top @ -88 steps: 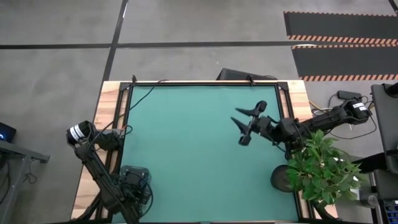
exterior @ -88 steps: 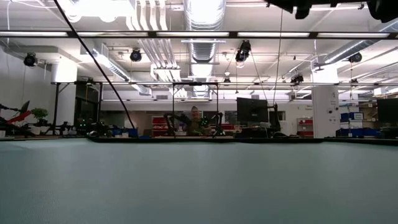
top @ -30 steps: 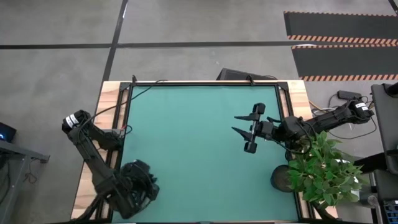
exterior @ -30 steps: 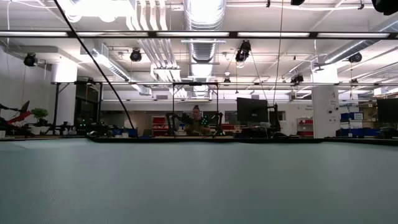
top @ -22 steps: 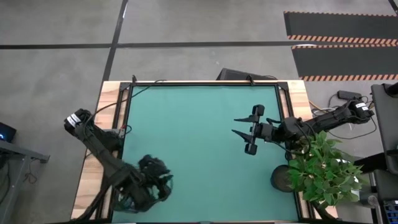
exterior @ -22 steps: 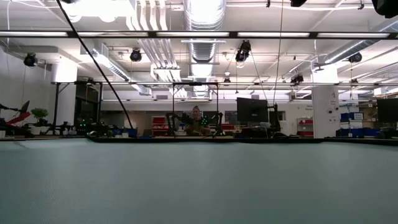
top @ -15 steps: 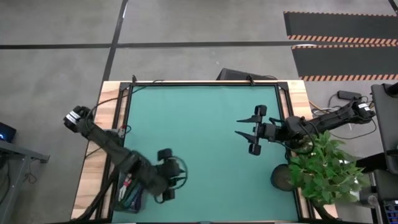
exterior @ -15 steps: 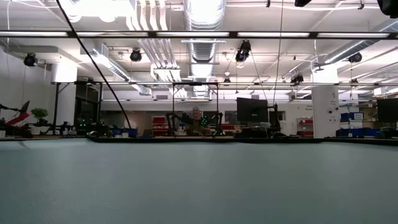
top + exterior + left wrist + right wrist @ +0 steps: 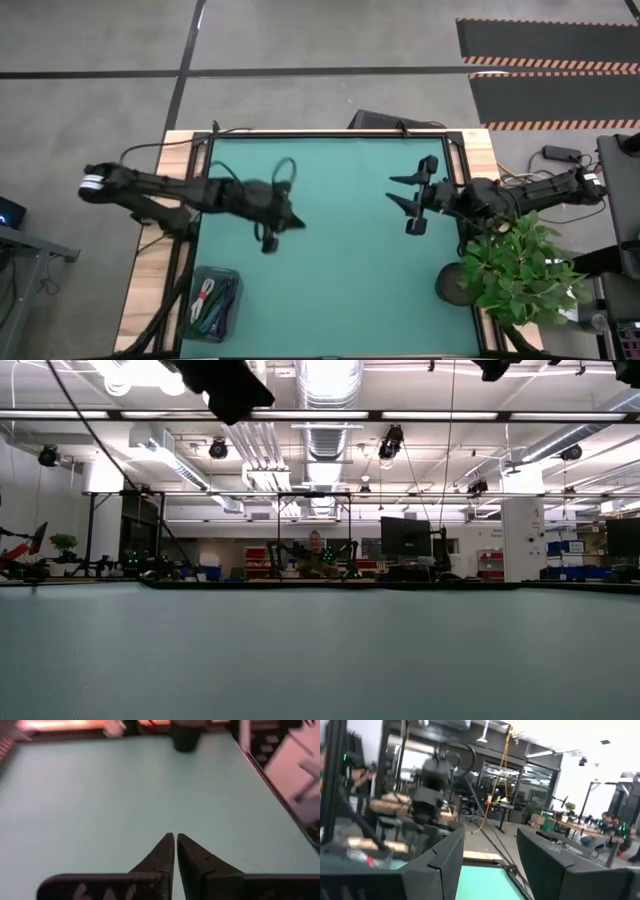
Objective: Pick and place USB-C Cables
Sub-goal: Return to Home Position
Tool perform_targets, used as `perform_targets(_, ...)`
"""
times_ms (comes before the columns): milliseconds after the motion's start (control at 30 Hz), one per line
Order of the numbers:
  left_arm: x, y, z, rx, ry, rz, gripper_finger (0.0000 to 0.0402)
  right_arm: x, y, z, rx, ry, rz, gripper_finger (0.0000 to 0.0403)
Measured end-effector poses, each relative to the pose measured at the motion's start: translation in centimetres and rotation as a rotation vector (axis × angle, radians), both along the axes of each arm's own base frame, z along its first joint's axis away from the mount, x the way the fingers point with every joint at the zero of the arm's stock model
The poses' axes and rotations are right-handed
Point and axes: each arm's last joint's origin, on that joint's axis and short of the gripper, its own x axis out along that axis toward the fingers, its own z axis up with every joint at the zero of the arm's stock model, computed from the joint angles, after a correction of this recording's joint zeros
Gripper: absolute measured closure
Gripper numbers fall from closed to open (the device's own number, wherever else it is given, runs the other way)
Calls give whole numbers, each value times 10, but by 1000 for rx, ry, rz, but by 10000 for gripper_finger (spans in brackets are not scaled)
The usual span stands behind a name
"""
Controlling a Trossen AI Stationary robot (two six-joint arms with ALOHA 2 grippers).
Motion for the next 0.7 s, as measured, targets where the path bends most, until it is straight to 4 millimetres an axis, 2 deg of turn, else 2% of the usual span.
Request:
perform_targets(100, -17, 19, -3, 17, -47, 51, 400, -4, -5, 3, 60, -32, -10, 227)
perform_targets(233, -42, 32, -5, 18, -121, 101, 401, -10, -10, 9, 88, -74, -44, 227)
perform_targets(400, -67, 35, -15, 19, -197, 123, 401, -21, -18, 16, 112, -131, -123, 227)
perform_targets(533, -80, 35, -24, 19, -289, 129, 401, -26, -22, 19, 151, -166, -170, 228)
perform_targets(600, -84, 36, -25, 20, -334, 131, 401, -32, -23, 26, 197, -253, -171, 230)
perform_targets(700, -89, 36, -24, 22, -397, 139, 401, -26, -23, 31, 243, -363, -142, 236)
